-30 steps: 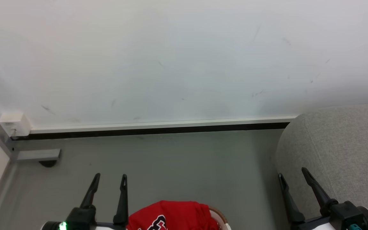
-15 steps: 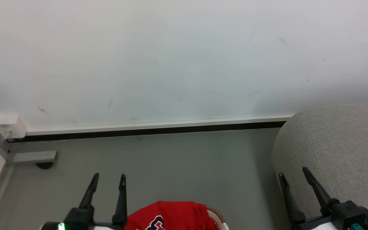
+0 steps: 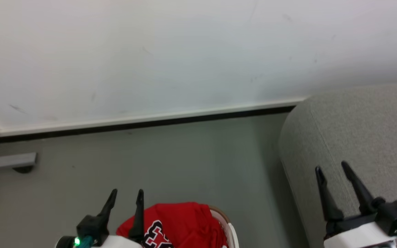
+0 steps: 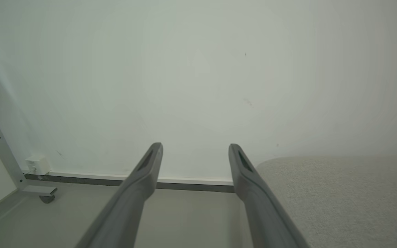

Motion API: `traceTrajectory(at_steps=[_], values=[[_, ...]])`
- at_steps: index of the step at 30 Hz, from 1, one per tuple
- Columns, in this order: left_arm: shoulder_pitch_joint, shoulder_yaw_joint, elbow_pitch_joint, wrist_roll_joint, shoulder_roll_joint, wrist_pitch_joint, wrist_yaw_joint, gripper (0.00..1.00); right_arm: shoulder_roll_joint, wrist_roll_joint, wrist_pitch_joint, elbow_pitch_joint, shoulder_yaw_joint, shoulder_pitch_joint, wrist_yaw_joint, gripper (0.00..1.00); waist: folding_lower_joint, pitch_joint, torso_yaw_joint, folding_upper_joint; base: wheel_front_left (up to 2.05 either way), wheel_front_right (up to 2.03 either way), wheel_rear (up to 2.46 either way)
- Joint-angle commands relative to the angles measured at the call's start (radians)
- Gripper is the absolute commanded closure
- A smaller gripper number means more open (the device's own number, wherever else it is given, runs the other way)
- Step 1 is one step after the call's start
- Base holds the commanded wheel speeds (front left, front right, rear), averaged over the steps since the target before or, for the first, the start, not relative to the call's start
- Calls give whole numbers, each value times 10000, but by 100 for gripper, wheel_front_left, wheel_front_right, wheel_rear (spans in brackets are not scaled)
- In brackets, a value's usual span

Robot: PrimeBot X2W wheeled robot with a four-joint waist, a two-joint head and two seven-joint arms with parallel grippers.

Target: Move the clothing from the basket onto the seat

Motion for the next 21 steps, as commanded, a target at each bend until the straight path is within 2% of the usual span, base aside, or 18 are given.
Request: traceTrajectory(at_steps=[1, 6, 14, 15, 21], values=[[-411, -78, 393, -92, 38, -6, -56, 0, -173, 138, -2, -127, -40, -405, -17, 0, 0, 682, -373, 0, 0, 0, 0], [-1403, -215, 2174, -301, 38, -7, -220, 0, -228, 433, 0, -403, -255, -1007, -19, 0, 0, 1750, -929, 0, 0, 0, 0], [-3243, -372, 5711, -301, 215, 100, -700, 0, 218, 735, 0, -823, -433, -1783, -19, 0, 0, 3429, -1726, 0, 0, 0, 0], [-3243, -372, 5711, -301, 215, 100, -700, 0, 218, 735, 0, -823, -433, -1783, -19, 0, 0, 3429, -1726, 0, 0, 0, 0], [-4551, -797, 7829, -128, 380, 856, -1148, 0, 288, 903, 0, -995, -653, -2257, -19, 0, 0, 4565, -2210, 0, 0, 0, 0]])
